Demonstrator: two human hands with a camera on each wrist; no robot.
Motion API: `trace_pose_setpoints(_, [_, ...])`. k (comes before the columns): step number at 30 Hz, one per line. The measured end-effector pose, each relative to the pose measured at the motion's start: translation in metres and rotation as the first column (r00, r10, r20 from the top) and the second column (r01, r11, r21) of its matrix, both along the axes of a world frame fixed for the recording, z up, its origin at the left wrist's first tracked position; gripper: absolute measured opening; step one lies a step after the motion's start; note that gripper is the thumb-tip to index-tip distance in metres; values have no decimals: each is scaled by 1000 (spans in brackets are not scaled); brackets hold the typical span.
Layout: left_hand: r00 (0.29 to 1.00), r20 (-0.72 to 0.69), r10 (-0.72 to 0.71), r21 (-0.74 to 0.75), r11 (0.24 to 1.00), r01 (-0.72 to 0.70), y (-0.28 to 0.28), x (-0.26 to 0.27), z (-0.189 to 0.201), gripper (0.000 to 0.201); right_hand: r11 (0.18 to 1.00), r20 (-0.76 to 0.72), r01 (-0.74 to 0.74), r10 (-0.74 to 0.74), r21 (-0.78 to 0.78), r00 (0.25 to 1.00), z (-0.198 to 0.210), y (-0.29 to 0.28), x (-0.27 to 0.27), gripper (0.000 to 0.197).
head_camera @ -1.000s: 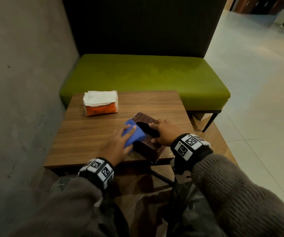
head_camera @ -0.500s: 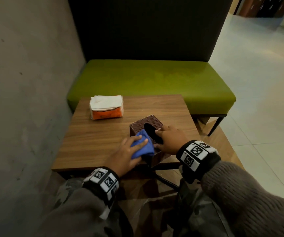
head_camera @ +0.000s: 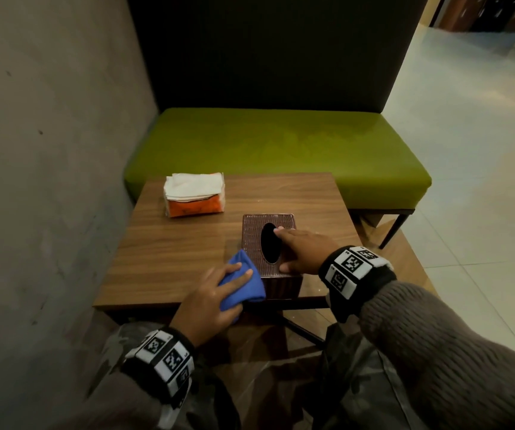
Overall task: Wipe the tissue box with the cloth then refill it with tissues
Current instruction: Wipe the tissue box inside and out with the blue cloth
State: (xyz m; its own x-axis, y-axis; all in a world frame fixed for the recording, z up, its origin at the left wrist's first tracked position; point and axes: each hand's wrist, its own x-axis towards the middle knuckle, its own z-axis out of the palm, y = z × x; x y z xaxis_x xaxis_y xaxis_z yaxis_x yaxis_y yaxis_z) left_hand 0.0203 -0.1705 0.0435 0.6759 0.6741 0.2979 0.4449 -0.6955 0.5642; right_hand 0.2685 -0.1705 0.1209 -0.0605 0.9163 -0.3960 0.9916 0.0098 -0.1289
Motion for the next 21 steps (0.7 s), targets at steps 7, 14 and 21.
trace_pose_setpoints(7, [979, -51, 197, -69, 977, -200, 8, 34, 13, 58, 983, 185, 111, -138, 146, 973, -15, -11, -35, 78])
trace_pose_setpoints(14, [938, 49, 343, -156, 930, -332, 33, 31, 6, 57, 976, 80, 118, -135, 185, 988, -13, -12, -24, 69])
trace_pose_setpoints(21, [998, -16, 62, -82, 995, -63, 5, 30, -2, 63, 973, 69, 129, -144, 191, 987, -7, -9, -22, 62])
